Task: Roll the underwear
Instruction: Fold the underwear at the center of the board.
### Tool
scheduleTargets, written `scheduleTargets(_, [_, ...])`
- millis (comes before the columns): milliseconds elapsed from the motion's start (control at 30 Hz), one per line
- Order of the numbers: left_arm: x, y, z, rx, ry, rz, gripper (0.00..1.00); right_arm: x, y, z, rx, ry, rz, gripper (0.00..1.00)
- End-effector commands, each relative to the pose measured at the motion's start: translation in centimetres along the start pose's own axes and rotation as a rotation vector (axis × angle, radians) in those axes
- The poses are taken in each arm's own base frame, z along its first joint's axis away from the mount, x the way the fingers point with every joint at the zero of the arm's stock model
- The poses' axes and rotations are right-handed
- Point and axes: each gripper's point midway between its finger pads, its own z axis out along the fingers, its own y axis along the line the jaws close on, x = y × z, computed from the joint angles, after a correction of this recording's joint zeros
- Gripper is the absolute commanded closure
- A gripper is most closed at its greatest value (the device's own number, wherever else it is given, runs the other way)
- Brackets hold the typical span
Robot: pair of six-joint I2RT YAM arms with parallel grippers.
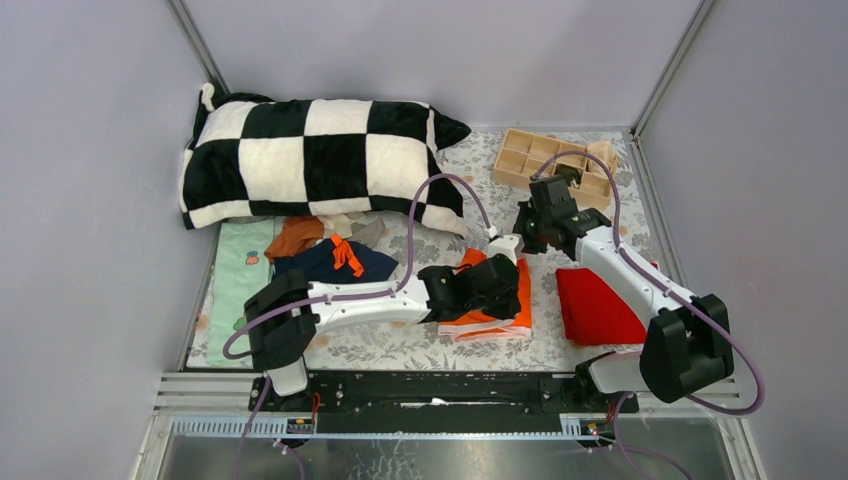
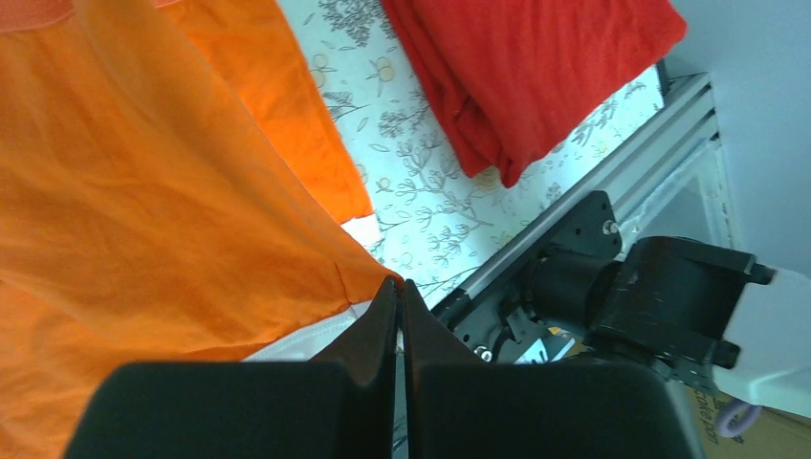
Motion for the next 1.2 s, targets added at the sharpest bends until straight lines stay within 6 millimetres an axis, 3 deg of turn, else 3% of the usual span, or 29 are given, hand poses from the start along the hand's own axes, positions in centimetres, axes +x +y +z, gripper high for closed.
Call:
scheduleTargets(0, [-0.5,-2.4,0.4,0.059,-0.012,0.016,1.0,-0.6,0.0,-1.7,-0.017,-0.018,-0.016,1.0])
scheduleTargets(367, [1.7,-0.7,3.8,0.01,0.039,0.043,1.0,-0.4,-2.1,-0.5,0.015,-0.003,-0.005,1.0])
scheduleTargets(1000, [2.7,0.1,7.1,-0.018,0.069,0.06,1.0,0.1,-4.1,1.5,0.076,0.035,-0.008,1.0])
scheduleTargets(1067, [2.7,0.1,7.2,-0.018,0.072,0.061,0.94,0.2,-4.3,1.7,0.087,0.037,-0.01,0.99])
scheduleTargets(1167, [2.5,0.0,7.0,-0.014,0.069,0.06,0.78,0.1,-4.9,1.8,0.111,0.033,-0.011,0.98])
